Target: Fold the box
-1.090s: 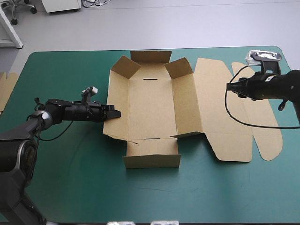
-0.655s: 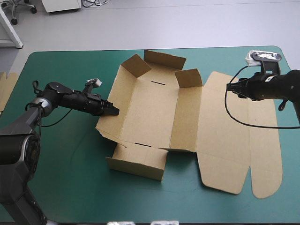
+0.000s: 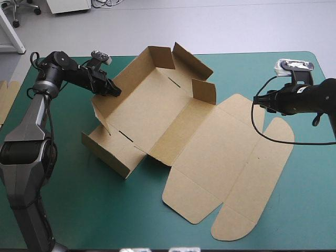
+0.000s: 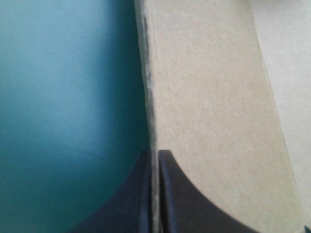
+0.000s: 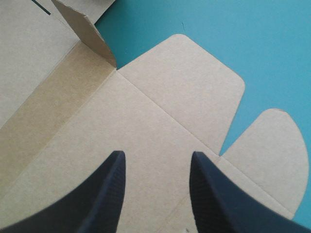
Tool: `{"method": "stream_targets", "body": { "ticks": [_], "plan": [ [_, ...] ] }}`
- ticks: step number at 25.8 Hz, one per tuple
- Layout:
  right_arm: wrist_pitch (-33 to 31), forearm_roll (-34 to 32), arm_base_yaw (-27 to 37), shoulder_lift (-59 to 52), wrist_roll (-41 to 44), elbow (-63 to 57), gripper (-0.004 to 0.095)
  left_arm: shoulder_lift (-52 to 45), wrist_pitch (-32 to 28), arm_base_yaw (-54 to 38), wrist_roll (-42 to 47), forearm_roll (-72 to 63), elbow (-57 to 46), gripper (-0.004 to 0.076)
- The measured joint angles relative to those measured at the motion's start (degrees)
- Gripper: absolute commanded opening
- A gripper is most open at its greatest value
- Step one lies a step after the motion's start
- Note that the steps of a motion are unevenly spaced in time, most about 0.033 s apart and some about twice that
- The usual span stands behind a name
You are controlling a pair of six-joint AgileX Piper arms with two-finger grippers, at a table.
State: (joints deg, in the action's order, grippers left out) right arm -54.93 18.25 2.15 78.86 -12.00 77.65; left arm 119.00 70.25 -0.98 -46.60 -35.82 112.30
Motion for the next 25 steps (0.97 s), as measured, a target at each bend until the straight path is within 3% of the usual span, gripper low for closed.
{"method": "stream_targets", "body": {
  "ticks": [3, 10, 18, 25],
  "plan": [
    [-0.29, 0.0, 0.0, 0.0, -0.05, 0.0, 0.0391, 0.6, 0.0, 2.16, -3.1, 6.23, 3.76, 0.0014],
    [-2.27, 0.06, 0.0, 0.0, -0.07, 0.0, 0.0391, 1.18, 0.36, 5.91, -22.85, 7.95, 4.6, 0.0014],
    [-2.55, 0.24, 0.0, 0.0, -0.23, 0.0, 0.0391, 1.13, -0.17, 8.73, -27.69, 12.6, 4.8, 0.0014],
    [-3.38, -1.3, 0.0, 0.0, -0.23, 0.0, 0.0391, 1.13, -9.99, 14.29, -28.51, 15.19, 8.67, 0.0013]
  ]
}}
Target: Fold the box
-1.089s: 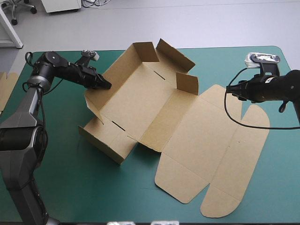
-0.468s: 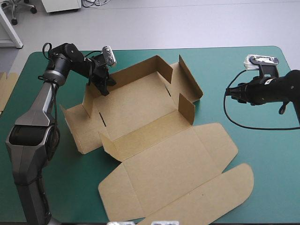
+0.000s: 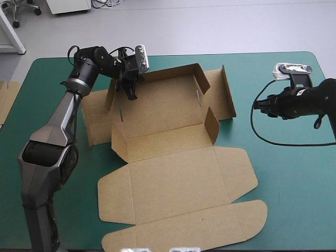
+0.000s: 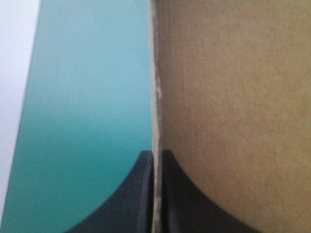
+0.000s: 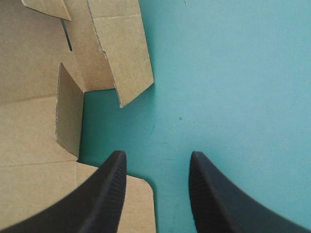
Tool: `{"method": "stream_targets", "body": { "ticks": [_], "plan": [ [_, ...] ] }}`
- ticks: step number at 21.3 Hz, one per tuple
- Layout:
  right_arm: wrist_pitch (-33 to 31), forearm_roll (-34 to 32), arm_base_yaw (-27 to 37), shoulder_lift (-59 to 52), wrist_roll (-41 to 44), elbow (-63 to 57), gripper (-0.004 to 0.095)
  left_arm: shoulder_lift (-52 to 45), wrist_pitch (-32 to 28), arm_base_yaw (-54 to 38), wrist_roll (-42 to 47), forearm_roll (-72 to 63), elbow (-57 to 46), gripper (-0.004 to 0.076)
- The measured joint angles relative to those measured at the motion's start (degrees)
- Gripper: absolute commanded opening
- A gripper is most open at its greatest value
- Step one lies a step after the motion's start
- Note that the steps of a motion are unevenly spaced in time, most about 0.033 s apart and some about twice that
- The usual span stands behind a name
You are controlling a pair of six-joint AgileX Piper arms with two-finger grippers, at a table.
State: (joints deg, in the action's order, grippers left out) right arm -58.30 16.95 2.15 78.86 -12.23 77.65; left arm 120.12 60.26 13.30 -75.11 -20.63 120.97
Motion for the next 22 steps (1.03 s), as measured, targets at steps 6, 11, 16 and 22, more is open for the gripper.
{"method": "stream_targets", "body": {
  "ticks": [6, 11, 16, 22],
  "plan": [
    [1.07, -6.73, 0.0, -2.04, 1.75, 0.0, 0.0391, -2.68, 6.98, 4.75, 3.35, 7.81, 1.97, -0.001],
    [2.53, -7.12, 0.0, -5.15, 1.8, 0.0, 0.0391, -7.5, 9.47, 9.55, 11.01, 13.39, 1.97, -0.001],
    [1.18, -7.13, 0.0, -6.89, 1.8, 0.0, 0.0391, -9.29, 10.64, 17.19, 16.16, 21.68, 0.69, -0.001],
    [0.39, -8.65, 0.0, -11.12, 2.16, 0.0, 0.0391, -17.05, 1.75, 20.73, 25.3, 26.71, -13.15, -0.001]
  ]
}}
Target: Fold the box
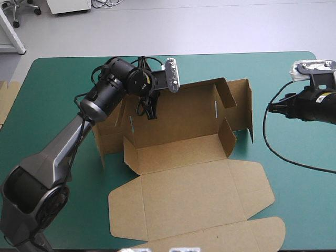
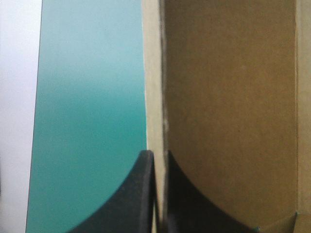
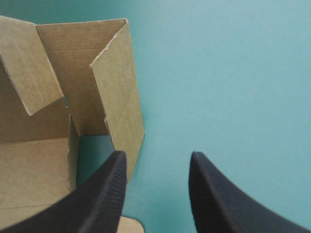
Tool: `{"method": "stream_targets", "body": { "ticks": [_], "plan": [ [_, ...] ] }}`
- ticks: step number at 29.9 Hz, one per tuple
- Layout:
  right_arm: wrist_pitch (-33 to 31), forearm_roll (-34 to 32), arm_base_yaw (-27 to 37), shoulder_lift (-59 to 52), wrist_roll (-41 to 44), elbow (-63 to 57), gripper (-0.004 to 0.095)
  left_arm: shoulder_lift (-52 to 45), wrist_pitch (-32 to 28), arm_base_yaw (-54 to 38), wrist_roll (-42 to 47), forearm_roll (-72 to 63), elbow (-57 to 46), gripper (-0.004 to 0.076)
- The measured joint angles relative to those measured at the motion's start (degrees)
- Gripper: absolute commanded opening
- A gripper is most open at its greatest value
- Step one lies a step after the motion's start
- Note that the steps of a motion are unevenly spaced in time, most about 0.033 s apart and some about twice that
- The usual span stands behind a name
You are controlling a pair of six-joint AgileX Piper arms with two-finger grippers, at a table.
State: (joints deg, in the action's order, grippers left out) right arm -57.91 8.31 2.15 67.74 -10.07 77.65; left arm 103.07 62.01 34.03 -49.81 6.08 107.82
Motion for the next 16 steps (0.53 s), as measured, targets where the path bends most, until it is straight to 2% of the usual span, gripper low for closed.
{"method": "stream_targets", "body": {
  "ticks": [8, 11, 16],
  "plan": [
    [-0.97, 0.0, 0.0, -1.46, 0.57, 0.04, 0.0391, -12.32, -13.89, 3.74, 12.97, 9.65, -21.45, -0.001],
    [-0.97, 0.0, 0.0, -1.46, 0.71, 0.04, 0.0391, -14.96, -16.71, 5.75, 15.76, 13.35, -25.93, -0.001],
    [-1.26, 0.64, 0.0, -1.46, 0.71, 0.04, 0.0391, -14.82, -17.85, 6.24, 16.36, 15.09, -26.98, -0.001]
  ]
}}
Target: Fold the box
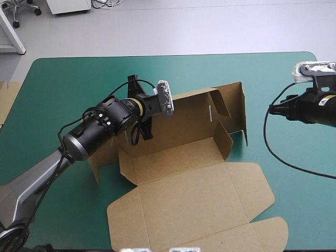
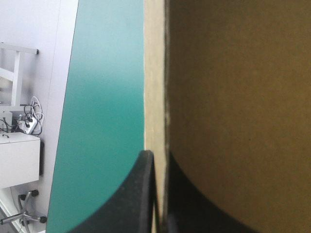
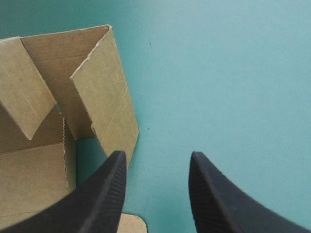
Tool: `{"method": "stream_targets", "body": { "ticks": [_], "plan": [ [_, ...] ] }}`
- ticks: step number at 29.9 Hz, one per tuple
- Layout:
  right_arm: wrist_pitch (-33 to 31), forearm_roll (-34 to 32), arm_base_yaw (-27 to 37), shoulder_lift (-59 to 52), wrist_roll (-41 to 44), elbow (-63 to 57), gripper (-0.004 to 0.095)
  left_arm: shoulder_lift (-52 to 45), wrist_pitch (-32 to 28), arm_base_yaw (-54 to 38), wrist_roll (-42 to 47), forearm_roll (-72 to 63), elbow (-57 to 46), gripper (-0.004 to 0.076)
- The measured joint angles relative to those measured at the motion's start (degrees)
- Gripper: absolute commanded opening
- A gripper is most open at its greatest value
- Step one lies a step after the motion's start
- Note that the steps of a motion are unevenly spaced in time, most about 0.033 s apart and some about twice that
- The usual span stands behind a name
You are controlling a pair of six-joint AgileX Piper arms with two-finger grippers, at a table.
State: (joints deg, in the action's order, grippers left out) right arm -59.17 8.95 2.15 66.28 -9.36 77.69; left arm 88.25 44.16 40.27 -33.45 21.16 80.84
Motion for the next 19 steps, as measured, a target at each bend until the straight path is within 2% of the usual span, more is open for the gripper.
{"method": "stream_targets", "body": {
  "ticks": [3, 7, 9, 14, 16, 19],
  "plan": [
    [-0.27, 1.22, 0.0, 0.0, 0.0, 0.0, 0.0391, 0.44, -0.09, 0.0, -2.21, 1.91, -0.02, -0.001],
    [-0.39, 2.28, 0.0, -0.04, 0.0, 0.0, 0.0391, 0.51, -1.41, -0.26, -11.55, 3.03, -0.5, -0.001],
    [-0.46, 2.64, 0.0, -0.04, 0.0, 0.0, 0.0391, 0.53, -4.14, -1.11, -15.97, 2.17, -0.62, -0.001],
    [-0.49, 2.84, 0.0, -0.04, 0.0, 0.0, 0.0391, 0.98, -15.34, -3.7, -27.25, -2.0, -0.93, -0.001],
    [-0.52, 2.84, 0.0, -0.04, 0.0, 0.0, 0.0391, 1.1, -17.53, -4.43, -29.42, -3.24, -0.98, -0.001],
    [-0.52, 2.84, 0.0, -0.04, 0.0, 0.0, 0.0391, 1.1, -16.95, -4.76, -30.34, -6.22, -0.98, -0.001]
  ]
}}
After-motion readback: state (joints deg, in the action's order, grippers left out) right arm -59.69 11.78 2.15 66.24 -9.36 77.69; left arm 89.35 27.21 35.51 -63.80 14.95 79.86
